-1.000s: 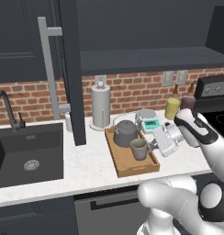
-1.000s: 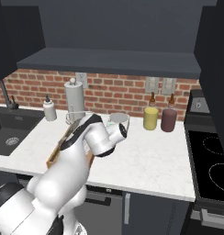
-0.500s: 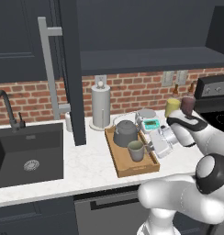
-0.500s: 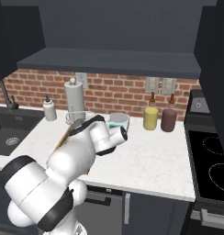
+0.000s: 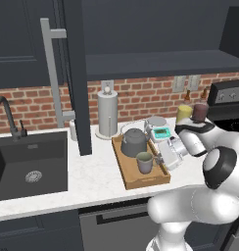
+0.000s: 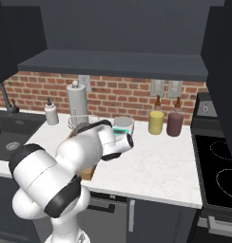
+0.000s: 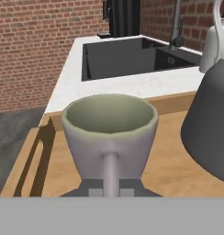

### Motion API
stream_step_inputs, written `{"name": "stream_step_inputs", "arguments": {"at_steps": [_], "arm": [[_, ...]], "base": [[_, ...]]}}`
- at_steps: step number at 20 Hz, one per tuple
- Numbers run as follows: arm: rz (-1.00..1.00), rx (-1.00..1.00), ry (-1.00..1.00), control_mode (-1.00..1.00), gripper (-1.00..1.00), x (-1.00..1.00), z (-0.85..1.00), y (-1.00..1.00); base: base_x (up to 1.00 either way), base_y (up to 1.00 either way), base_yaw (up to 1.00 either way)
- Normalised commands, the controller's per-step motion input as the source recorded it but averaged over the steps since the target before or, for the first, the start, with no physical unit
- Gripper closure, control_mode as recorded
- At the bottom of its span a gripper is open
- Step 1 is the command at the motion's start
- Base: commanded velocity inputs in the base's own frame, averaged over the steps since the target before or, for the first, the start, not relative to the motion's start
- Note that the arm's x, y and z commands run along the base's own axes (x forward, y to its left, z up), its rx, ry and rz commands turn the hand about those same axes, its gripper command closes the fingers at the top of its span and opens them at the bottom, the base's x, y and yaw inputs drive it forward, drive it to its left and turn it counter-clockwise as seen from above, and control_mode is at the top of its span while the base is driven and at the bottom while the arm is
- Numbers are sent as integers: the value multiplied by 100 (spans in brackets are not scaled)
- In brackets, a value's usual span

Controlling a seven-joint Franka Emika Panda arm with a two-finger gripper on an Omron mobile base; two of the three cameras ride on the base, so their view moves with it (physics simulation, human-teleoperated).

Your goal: Pick the kettle from the counter and place it on the tray. Then pick the mug from the cabinet and place it on the tray. Then close the cabinet doors.

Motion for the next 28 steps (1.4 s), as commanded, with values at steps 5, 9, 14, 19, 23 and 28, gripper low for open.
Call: {"name": "stream_step_inputs", "arguments": {"at_steps": [5,9,14,19,23,28], "arm": [[0,0,0,-100,100,1,-24,0],[0,0,0,-100,-100,0,-17,0],[0,0,0,-100,-100,-2,1,0],[0,1,0,-100,-100,-10,13,0],[0,1,0,-100,-100,-14,27,-3],[-4,0,0,-100,-100,-34,49,-35]], "base": [[0,0,0],[0,0,0],[0,0,0],[0,0,0],[0,0,0],[0,0,0]]}}
